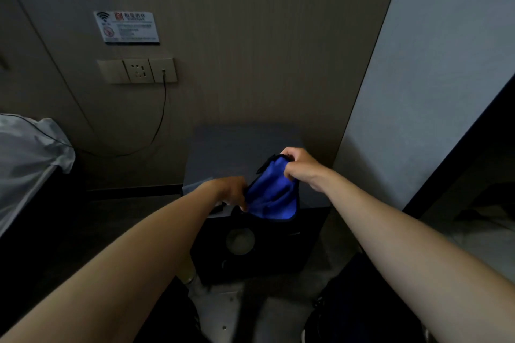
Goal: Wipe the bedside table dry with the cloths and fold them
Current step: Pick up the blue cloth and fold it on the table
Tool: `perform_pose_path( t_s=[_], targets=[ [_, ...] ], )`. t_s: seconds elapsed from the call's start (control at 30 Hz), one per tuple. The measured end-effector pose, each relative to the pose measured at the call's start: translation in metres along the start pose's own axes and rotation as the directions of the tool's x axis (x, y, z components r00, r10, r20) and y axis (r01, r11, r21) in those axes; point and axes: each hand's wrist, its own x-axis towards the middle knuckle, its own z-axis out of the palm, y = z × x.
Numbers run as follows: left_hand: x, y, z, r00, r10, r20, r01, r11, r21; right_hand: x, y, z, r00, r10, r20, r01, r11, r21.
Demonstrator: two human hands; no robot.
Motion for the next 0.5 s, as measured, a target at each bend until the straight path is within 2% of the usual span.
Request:
perform_pose_path(
  t_s=[0.07, 0.2, 0.5],
  targets=[
    [-0.002, -0.007, 0.001, 0.999, -0.005, -0.032, 0.004, 0.999, -0.053, 0.0, 0.003, -0.008, 0.999, -0.011, -0.048, 0.011, 1.0, -0.011],
    [-0.003, -0.023, -0.001, 0.999, 0.014, -0.053, -0.028, 0.959, -0.281, 0.002, 0.01, -0.021, 0.992, -0.023, -0.127, 0.017, 0.999, -0.046],
    [-0.011, -0.041, -0.018, 0.975, -0.066, -0.211, -0.074, 0.802, -0.592, 0.011, 0.026, -0.038, 0.975, -0.095, -0.2, 0.031, 0.953, -0.302]
  ],
)
